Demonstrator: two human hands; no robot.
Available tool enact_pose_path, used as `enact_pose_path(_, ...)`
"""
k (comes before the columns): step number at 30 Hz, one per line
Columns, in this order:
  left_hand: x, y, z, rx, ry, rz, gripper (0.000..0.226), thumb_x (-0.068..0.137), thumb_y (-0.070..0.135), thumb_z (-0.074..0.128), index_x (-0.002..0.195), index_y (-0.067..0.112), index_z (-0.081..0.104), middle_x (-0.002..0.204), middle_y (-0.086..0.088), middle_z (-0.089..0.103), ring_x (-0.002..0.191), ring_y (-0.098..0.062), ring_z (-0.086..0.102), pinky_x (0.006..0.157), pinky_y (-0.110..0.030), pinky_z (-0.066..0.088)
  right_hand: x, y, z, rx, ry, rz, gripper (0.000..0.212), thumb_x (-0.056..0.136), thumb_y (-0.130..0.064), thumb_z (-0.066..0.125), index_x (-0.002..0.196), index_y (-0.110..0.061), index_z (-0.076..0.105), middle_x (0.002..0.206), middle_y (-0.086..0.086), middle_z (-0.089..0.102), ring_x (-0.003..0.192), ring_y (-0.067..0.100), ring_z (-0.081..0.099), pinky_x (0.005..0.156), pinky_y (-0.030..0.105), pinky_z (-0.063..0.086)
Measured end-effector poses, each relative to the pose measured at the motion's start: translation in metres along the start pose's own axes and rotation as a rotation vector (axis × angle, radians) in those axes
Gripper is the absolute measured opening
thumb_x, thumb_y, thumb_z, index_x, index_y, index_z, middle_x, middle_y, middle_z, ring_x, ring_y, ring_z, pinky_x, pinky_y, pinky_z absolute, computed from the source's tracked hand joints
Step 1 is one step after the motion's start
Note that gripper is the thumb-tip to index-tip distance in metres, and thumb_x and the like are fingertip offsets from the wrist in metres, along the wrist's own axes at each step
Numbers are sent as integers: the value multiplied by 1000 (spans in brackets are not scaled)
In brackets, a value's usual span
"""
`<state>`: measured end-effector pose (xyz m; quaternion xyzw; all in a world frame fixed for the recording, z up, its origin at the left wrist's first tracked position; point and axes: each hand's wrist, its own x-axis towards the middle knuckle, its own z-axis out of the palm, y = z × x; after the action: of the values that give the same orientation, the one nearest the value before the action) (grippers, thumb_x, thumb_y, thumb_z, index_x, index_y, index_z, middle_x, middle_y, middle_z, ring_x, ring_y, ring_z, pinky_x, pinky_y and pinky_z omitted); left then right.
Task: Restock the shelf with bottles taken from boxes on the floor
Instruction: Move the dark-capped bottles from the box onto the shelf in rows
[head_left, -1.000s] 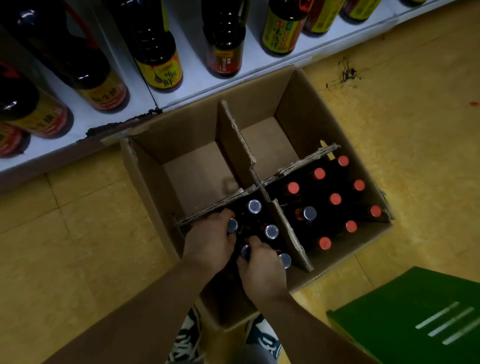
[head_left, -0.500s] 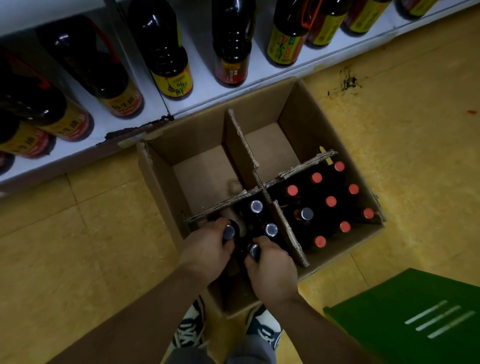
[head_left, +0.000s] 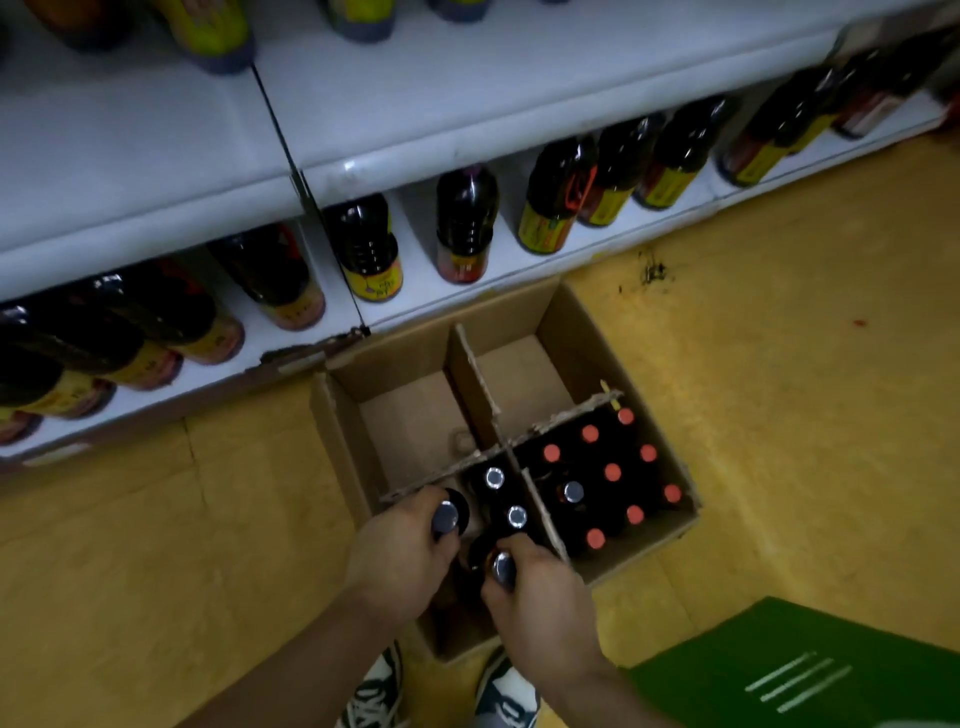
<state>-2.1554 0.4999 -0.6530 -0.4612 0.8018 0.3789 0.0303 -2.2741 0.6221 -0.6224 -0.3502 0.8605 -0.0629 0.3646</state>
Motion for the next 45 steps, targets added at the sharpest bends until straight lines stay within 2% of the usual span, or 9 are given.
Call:
enact_pose_path(7, -37, 58, -69, -50, 30, -26, 21, 82, 42, 61, 102, 37, 57, 86, 14, 67, 77, -10, 65, 68, -33, 53, -52, -42, -89, -12, -28, 22, 31, 91, -40, 57, 121, -32, 57, 116, -5, 69, 108, 18, 66, 86, 29, 49)
enact_pose_path(18, -100, 150, -184, -62, 45, -60, 32, 75, 51, 63, 103, 37, 58, 80, 14, 61, 88, -12, 66, 73, -26, 50, -125, -99, -206, 23, 27, 48, 34, 84, -45, 57, 116, -36, 57, 107, -11, 66, 114, 14, 66, 95, 23, 48)
enact_pose_path(23, -127, 189, -242, -133, 83, -57, 25, 75, 59, 63, 89, 41, 52, 83, 19, 60, 81, -3, 61, 75, -15, 47, -140, -128, -277, -17, -117, 73, 50, 97, -44, 54, 146, -39, 42, 149, -7, 50, 141, 15, 46, 113, 24, 33)
enact_pose_path(26, -140, 207, -268, -213, 110, -19, 36, 77, 75, 59, 88, 42, 55, 83, 17, 61, 81, 2, 62, 82, -14, 46, -165, -143, -294, -62, -104, 71, 39, 100, -60, 34, 137, -47, 30, 138, -31, 45, 136, -7, 42, 112, 16, 32)
enact_pose_path(29, -159, 233, -302, -155, 155, -11, 15, 81, 59, 64, 89, 54, 53, 85, 25, 61, 81, 9, 57, 76, -5, 42, -185, -151, -321, -201, -205, 119, 32, 87, -75, 33, 108, -54, 25, 107, -30, 40, 121, -27, 40, 99, 2, 34)
enact_pose_path(32, -172, 251, -322, -111, 186, 23, 15, 80, 56, 63, 88, 47, 53, 85, 20, 62, 80, 8, 57, 74, -8, 45, -201, -158, -345, -67, 5, -55, 27, 95, -57, 50, 94, -33, 37, 96, -12, 49, 116, 7, 57, 97, 22, 44)
enact_pose_path(34, -181, 262, -336, -129, 217, 25, 20, 77, 54, 64, 89, 42, 54, 85, 15, 62, 82, 4, 59, 74, -10, 46, -218, -174, -366, -12, 42, -79, 31, 82, -51, 61, 98, -28, 48, 103, -4, 61, 110, 19, 63, 89, 28, 48)
enact_pose_path(37, -193, 273, -352, -101, 258, 51, 20, 78, 51, 65, 87, 37, 52, 83, 8, 61, 80, -5, 60, 68, -18, 45, -241, -181, -378, 24, 181, -140, 34, 75, -49, 62, 96, -25, 52, 95, -5, 64, 97, 22, 65, 77, 29, 48)
enact_pose_path(45, -222, 311, -400, -125, 448, 206, 22, 72, 47, 64, 78, 30, 51, 70, 7, 58, 71, -11, 57, 64, -35, 46, -281, -202, -421, 119, 339, -318, 19, 79, -39, 65, 88, -25, 57, 84, -3, 65, 79, 16, 63, 68, 35, 52)
